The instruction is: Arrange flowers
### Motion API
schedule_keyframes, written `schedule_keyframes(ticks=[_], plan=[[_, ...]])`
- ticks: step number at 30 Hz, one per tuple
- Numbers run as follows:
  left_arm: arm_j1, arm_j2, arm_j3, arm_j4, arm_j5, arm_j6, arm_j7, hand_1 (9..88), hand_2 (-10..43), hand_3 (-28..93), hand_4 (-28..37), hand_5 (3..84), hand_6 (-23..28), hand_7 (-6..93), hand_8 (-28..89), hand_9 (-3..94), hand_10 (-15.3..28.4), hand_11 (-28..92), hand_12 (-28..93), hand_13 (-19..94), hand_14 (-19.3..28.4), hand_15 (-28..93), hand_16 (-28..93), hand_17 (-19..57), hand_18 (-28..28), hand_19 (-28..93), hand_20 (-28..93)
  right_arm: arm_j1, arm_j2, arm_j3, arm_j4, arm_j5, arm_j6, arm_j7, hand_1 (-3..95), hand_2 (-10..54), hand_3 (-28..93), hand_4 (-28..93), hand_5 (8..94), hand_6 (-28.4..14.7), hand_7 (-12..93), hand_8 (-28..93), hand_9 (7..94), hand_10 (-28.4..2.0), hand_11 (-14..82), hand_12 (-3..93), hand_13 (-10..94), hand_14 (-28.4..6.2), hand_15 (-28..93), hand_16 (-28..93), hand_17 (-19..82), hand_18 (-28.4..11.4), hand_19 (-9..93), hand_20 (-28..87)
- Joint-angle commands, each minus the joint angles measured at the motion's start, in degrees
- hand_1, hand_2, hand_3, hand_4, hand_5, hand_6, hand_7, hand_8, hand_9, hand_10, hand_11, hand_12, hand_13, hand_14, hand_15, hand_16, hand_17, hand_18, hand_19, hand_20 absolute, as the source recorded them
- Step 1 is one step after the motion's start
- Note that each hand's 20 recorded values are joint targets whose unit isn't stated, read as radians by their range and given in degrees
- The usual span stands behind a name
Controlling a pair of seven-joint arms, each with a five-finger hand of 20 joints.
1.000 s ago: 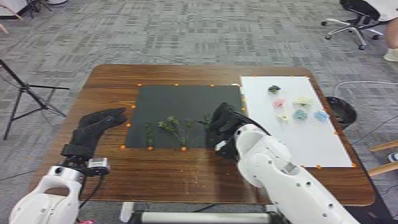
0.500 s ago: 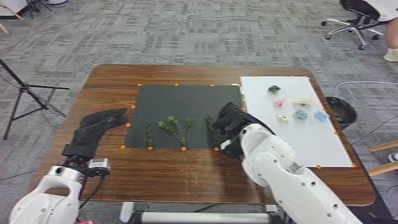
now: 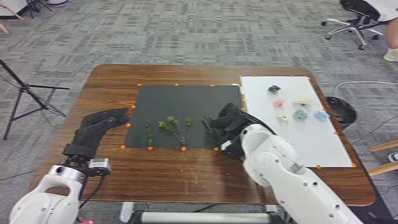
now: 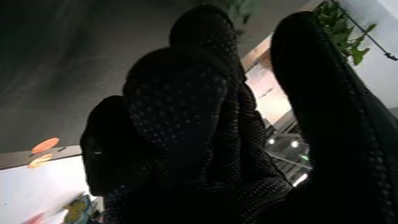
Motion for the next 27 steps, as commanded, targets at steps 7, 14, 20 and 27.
schedule_keyframes(ticks=[7,14,20,27], plan=[[0.8,-0.23,-0.5,-0.23,0.13,-0.54,-0.23,28.1,-6.5,68,-18.3,49.6,2.7,13.9,-6,49.8,13.7,20,15,41,17.5,15,5,7.3,12.7,7,20,-4.3,3.5,5.5,-6.4,2.6,0.2,-1.1,22.6,0.5,53,-6,68.5,-7.5,34,-6,87.2,-14.3,28.7,25.5,94,-5.1,44,29,67,-9.3,88,37],[1.3,-0.39,-0.74,-0.52,0.08,-0.43,-0.16,28.0,-6.8,68,-18.3,49.5,2.7,13.8,-6,49.8,13.7,20,15,41,17.4,15,5,7.2,12.7,7,20,-10.8,5.4,9.9,-11.4,7.6,0.5,-1.0,22.6,3.2,49,-6,68.0,-7.9,28,-4,84.4,-17.5,17.8,21.7,93,-7.2,37,33,63,-11.5,88,35],[1.3,-0.62,-0.88,-0.59,0.27,-0.71,-0.19,28.0,-6.8,68,-18.3,49.5,2.8,13.7,-6,49.8,13.7,20,15,41,17.4,15,5,7.2,12.7,7,20,-16.3,5.8,12.4,-14.6,12.0,0.1,-0.8,21.9,5.8,45,-6,66.8,-8.5,25,-2,80.7,-18.7,13.6,19.6,92,-7.8,37,33,62,-12.1,88,35],[1.3,-0.75,-0.93,-0.58,0.25,-0.8,-0.31,27.9,-6.7,68,-18.3,49.5,2.8,13.7,-6,49.8,13.7,20,15,41,17.4,15,5,7.2,12.7,7,20,-18.9,6.1,13.5,-15.3,15.0,0.2,0.1,20.8,8.4,42,-6,71.4,-7.8,20,-3,80.3,-19.9,12.2,18.6,91,-8.3,37,33,62,-12.4,88,34]])
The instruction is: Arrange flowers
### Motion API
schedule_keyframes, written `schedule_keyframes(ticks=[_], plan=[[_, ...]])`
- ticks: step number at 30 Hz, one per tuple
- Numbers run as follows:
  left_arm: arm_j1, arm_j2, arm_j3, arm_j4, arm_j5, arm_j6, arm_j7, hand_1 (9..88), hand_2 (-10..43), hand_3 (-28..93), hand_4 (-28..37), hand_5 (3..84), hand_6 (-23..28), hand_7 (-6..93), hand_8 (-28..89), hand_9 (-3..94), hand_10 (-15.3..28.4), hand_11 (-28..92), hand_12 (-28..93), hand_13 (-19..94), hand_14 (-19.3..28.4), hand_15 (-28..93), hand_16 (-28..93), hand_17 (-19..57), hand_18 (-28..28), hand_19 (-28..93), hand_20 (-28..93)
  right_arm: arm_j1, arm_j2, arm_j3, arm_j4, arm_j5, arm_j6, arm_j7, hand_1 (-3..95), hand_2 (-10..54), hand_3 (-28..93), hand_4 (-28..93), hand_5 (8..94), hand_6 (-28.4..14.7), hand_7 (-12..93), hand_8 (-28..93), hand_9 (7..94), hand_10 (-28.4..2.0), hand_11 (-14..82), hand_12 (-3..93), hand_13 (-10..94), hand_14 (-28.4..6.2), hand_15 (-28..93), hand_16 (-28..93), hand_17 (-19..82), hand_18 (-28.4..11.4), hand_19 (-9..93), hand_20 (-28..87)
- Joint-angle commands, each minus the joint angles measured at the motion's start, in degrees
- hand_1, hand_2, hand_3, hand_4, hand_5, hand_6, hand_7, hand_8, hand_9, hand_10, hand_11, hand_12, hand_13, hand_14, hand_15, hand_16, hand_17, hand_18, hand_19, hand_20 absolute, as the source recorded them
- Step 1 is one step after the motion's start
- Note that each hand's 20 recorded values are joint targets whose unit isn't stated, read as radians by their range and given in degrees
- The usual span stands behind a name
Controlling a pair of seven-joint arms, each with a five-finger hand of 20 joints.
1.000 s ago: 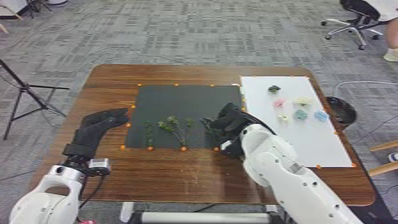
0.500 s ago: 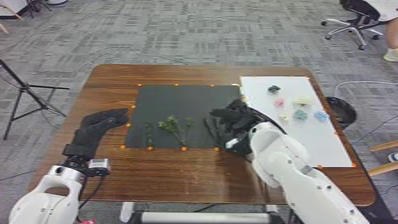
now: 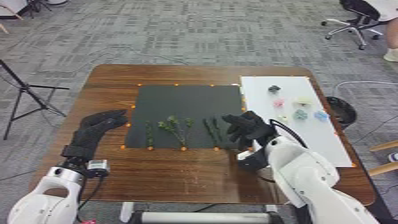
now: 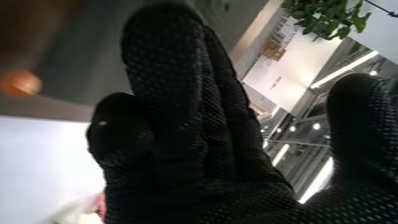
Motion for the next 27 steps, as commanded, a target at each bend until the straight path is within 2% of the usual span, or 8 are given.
schedule_keyframes(ticks=[1,14,22,27], plan=[[0.7,-0.62,-0.35,-0.52,0.25,-0.72,-0.34,28.0,-6.8,68,-18.3,49.5,2.8,13.6,-6,49.8,13.8,20,15,41,17.4,15,5,7.2,12.7,7,20,-3.7,0.4,0.5,-0.7,1.6,-0.4,1.2,20.8,8.5,42,-6,71.6,-7.8,19,-3,80.3,-20.0,12.0,18.5,91,-8.4,37,32,62,-12.4,88,34],[0.3,-0.67,-0.17,-0.28,0.37,-0.87,-0.31,27.9,-6.7,68,-18.3,49.6,2.9,13.6,-6,49.7,13.7,20,15,41,17.4,15,5,7.1,12.8,7,20,-1.4,-1.1,-2.8,0.3,2.8,-2.4,0.9,20.9,8.9,42,-6,73.5,-7.6,16,-3,80.1,-20.0,11.2,18.0,91,-8.5,37,32,62,-12.4,88,34],[0.5,-0.73,-0.18,-0.34,0.22,-0.77,-0.4,28.0,-6.7,68,-18.5,49.6,2.9,13.7,-6,49.7,13.7,20,15,41,17.4,15,5,7.1,12.8,7,20,-1.8,-0.7,-1.2,0.2,1.1,-2.8,0.9,21.4,8.9,42,-6,73.8,-7.6,16,-3,80.4,-19.9,11.2,18.2,91,-8.6,37,33,62,-12.5,88,33],[0.6,-0.56,-0.25,-0.36,0.2,-0.8,-0.35,28.0,-6.7,68,-18.4,49.7,2.9,13.7,-6,49.6,13.7,20,15,41,17.3,15,5,7.1,12.8,7,20,-2.5,0.4,2.9,-0.7,-4.2,0.3,-0.2,22.1,7.5,44,-6,73.8,-7.4,17,-2,80.5,-19.5,12.3,19.0,91,-8.5,37,33,62,-12.5,88,34]])
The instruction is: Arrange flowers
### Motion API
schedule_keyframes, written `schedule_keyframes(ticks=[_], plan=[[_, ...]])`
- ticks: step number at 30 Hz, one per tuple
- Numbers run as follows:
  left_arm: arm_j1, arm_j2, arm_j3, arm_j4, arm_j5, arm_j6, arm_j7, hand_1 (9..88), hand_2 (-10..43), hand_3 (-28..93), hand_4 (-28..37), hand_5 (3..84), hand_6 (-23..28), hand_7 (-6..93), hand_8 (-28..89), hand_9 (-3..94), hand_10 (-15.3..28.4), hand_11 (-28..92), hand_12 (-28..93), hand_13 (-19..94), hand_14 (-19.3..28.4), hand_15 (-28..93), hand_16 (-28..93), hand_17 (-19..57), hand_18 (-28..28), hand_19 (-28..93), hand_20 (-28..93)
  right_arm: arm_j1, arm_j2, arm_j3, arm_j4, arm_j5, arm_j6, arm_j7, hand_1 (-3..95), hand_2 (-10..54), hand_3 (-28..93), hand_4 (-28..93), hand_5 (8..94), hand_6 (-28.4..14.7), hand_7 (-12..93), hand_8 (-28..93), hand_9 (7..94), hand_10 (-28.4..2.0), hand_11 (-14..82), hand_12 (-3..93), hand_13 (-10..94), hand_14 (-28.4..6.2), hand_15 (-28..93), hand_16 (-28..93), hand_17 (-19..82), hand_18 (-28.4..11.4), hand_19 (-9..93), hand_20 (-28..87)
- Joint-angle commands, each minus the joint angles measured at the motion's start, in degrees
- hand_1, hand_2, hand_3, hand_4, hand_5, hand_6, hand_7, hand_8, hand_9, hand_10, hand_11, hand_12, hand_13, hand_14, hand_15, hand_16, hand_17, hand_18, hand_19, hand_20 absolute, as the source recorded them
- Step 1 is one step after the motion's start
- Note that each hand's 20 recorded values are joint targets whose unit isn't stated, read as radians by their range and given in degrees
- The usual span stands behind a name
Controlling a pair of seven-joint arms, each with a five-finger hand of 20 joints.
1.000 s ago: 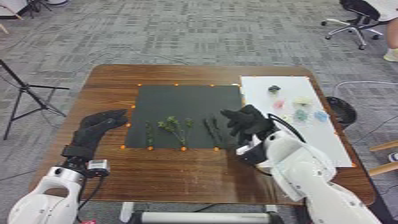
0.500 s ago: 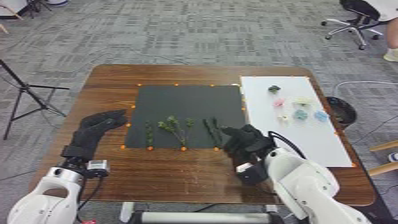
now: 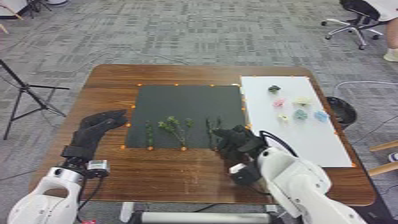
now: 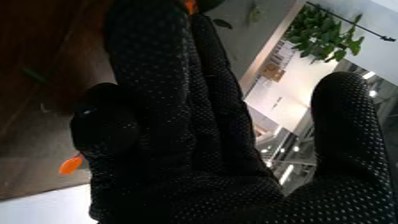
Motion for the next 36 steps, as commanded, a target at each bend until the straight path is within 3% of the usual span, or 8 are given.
schedule_keyframes(ticks=[1,6,10,24,32,34,35,36], plan=[[0.5,-0.28,-0.18,-0.3,0.11,-0.73,-0.4,28.0,-6.7,68,-18.4,49.6,2.9,13.6,-6,49.7,13.7,20,15,41,17.3,15,5,7.1,12.8,7,20,-1.0,1.4,5.7,-1.2,-8.3,4.5,-1.6,22.9,6.4,45,-5,73.7,-7.3,17,-2,80.8,-19.1,13.5,19.6,91,-8.5,37,33,62,-12.5,88,34],[0.1,-0.2,0.19,-0.14,0.15,-0.86,-0.41,28.0,-6.7,68,-18.4,49.5,2.8,13.6,-6,49.7,13.7,20,15,41,17.4,15,5,7.1,12.8,7,20,1.7,3.4,4.7,1.5,-27.0,16.0,-5.1,31.0,-3.0,53,-5,70.6,-6.4,22,-2,79.8,-17.2,18.1,22.3,88,-8.2,39,33,59,-13.6,88,35],[-0.2,-0.08,0.48,-0.03,0.28,-0.96,-0.28,28.0,-6.7,68,-18.4,49.5,2.8,13.6,-6,49.6,13.8,20,15,41,17.3,15,5,7.1,12.8,7,20,4.0,7.0,3.0,6.1,-39.5,19.9,-8.7,37.2,-9.4,59,-8,63.5,-5.0,28,-3,74.1,-15.6,21.5,24.9,84,-7.2,44,34,55,-14.5,88,38],[0.3,0.09,-0.19,-0.16,0.25,-0.56,0.24,28.0,-6.8,68,-18.4,49.5,2.8,13.7,-6,49.8,13.8,20,15,41,17.3,15,5,7.1,12.8,7,20,3.5,14.1,4.1,10.6,-43.2,8.3,-10.8,37.6,-9.5,61,-10,60.0,-4.6,24,-4,69.1,-15.3,20.3,24.6,81,-6.9,45,33,53,-14.8,87,42],[0.3,-0.26,0.04,-0.19,0.27,0.69,1.52,28.1,-7.0,68,-18.3,49.7,2.8,13.8,-6,49.8,13.6,20,15,41,17.4,15,5,7.1,12.8,7,20,6.1,15.0,3.5,14.6,-44.2,7.5,-11.1,36.9,-9.5,61,-10,59.9,-4.8,23,-4,68.6,-15.5,19.4,24.3,81,-6.9,45,33,53,-14.6,87,42],[0.4,-0.27,0.62,-0.16,0.23,2.46,2.65,28.1,-7.1,68,-18.2,49.6,2.8,13.8,-6,49.8,13.7,20,15,41,17.2,15,5,7.2,12.8,7,20,6.4,14.7,3.4,15.4,-44.7,7.5,-11.3,37.0,-9.5,61,-10,59.9,-4.8,23,-4,68.6,-15.5,19.3,24.3,82,-6.9,45,33,53,-14.6,87,42],[0.5,-0.3,1.06,-0.1,0.23,4.06,3.78,28.2,-7.2,68,-18.2,49.6,2.8,13.8,-6,49.8,13.7,20,15,41,17.2,15,5,7.2,12.8,7,20,6.5,14.7,3.2,15.8,-44.7,7.6,-11.2,37.0,-9.5,61,-10,59.9,-4.8,23,-3,68.6,-15.5,19.3,24.3,82,-6.8,45,32,54,-14.6,87,42],[0.6,-0.24,1.93,-0.08,0.18,6.98,5.23,28.4,-7.3,68,-18.2,49.7,2.8,13.8,-6,49.8,13.7,20,15,41,17.1,15,5,7.2,12.8,7,20,6.7,14.6,2.9,16.3,-44.9,7.9,-11.1,37.0,-9.5,61,-10,59.9,-4.8,23,-3,68.8,-15.4,19.3,24.3,82,-6.9,45,32,54,-14.6,87,42]])
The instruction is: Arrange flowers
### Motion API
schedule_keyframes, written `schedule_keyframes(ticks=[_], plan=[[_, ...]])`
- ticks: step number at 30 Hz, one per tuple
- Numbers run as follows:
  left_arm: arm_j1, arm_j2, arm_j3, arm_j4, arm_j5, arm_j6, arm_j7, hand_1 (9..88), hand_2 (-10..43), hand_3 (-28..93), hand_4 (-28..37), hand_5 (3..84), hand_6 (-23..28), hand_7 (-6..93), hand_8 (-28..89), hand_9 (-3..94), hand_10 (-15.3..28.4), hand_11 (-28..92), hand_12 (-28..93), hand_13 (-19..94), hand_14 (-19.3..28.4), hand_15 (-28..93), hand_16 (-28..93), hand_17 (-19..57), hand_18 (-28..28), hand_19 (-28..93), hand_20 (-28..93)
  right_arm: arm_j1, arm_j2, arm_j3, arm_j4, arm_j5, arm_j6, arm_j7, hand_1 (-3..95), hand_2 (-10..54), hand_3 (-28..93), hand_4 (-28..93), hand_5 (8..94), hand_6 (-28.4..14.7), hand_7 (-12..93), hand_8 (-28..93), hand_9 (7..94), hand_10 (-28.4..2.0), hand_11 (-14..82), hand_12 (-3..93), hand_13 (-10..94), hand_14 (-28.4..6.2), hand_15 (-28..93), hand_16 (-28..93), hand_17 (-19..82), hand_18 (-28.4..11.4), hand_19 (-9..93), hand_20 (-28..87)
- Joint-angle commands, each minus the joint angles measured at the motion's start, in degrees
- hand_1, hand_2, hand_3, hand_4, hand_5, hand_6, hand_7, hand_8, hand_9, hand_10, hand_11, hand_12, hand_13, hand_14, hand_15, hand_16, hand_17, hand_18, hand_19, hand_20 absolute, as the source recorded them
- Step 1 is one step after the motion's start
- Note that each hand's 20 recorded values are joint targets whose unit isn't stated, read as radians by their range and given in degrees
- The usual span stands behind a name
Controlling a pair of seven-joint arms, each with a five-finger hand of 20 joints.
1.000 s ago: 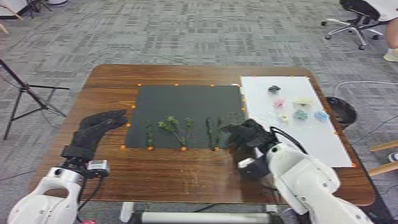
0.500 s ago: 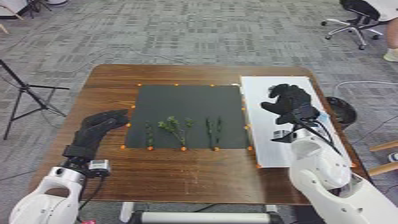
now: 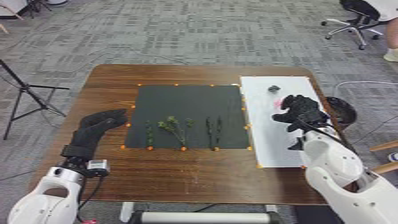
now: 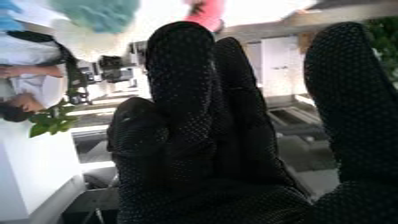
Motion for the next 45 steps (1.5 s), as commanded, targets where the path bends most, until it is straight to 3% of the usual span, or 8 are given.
schedule_keyframes(ticks=[1,6,9,15,24,29,38,45], plan=[[0.7,-0.5,2.43,-0.09,-0.14,9.51,5.7,28.7,-7.4,68,-18.2,49.7,2.8,13.8,-6,49.8,13.7,20,15,41,16.9,15,5,7.4,12.7,7,20,1.7,0.3,-0.4,2.8,-2.1,0.0,-0.3,37.1,-9.5,61,-10,59.9,-4.7,23,-3,68.9,-15.4,19.4,24.3,82,-6.8,45,32,54,-14.6,87,42],[1.0,-0.7,4.02,-0.43,-4.95,21.3,9.48,27.2,-4.2,69,-20.9,49.3,2.6,14.5,-7,47.5,13.4,20,15,38,15.3,12,5,8.8,11.5,8,21,0.9,-0.6,-0.8,3.2,-1.8,0.1,-0.1,38.9,-9.5,61,-10,60.2,-4.6,23,-3,69.5,-15.1,19.8,24.3,82,-6.5,45,32,54,-14.0,87,42],[1.7,-1.07,3.33,-0.82,-8.58,24.35,9.92,25.7,3.4,70,-24.8,50.0,2.5,14.8,-7,48.8,13.8,20,14,39,14.9,12,5,10.4,10.7,8,21,0.4,-0.8,-1.1,3.0,-1.4,0.2,-0.2,39.8,-9.5,61,-11,60.6,-4.5,24,-3,70.3,-14.9,20.2,24.2,82,-6.4,45,32,55,-13.7,87,42],[3.3,-1.91,0.83,-1.0,-10.15,24.16,8.87,24.5,13.9,69,-28.2,53.2,2.5,15.4,-8,53.3,14.6,21,14,43,16.2,14,3,12.5,9.9,7,21,0.0,-1.4,-1.6,3.4,-1.2,0.0,0.0,41.0,-9.5,61,-11,61.3,-4.2,24,-4,71.0,-14.4,20.8,24.2,83,-5.9,46,33,55,-13.2,87,42],[4.6,-2.81,0.07,-1.45,-10.04,22.4,8.47,24.7,8.4,71,-28.3,52.9,2.3,15.8,-7,53.8,14.5,22,14,45,17.0,17,3,11.1,10.9,7,21,0.9,-2.0,-3.7,6.2,-3.2,2.9,0.6,59.8,-9.5,47,-10,65.8,-2.0,24,22,80.7,-10.1,10.5,37.7,87,-3.7,45,33,59,-11.1,87,42],[4.9,-2.87,-0.29,-1.6,-8.58,21.57,8.21,24.9,6.4,71,-28.2,52.8,2.4,15.9,-7,54.0,14.5,23,14,45,17.1,17,3,10.9,11.0,7,21,0.1,-1.5,-3.0,5.9,-2.2,3.7,0.8,65.2,-9.5,48,-12,72.2,-1.2,24,22,87.8,-9.1,8.3,40.2,91,-2.6,43,34,62,-9.7,86,42],[8.6,-2.23,-5.22,-1.67,-8.72,20.61,7.26,25.4,2.7,71,-27.1,52.5,2.4,15.9,-7,53.9,14.5,23,14,45,17.1,17,2,10.9,11.1,7,21,0.8,1.0,-1.1,-2.7,0.7,6.7,-0.6,65.3,-9.5,50,-11,74.5,-1.6,23,23,89.9,-9.2,8.2,40.3,93,-2.3,42,35,64,-9.1,86,43],[11.3,-3.9,-6.29,-1.63,-12.24,23.14,7.42,21.3,19.9,68,-28.2,53.7,1.5,15.9,-8,55.0,14.5,22,14,46,17.4,17,2,11.5,11.0,7,21,11.1,0.2,-6.4,-7.8,19.4,-0.8,-10.1,64.4,-9.5,51,-11,74.9,-1.6,23,23,90.1,-9.4,8.0,40.6,92,-2.2,42,36,63,-8.6,87,43]])
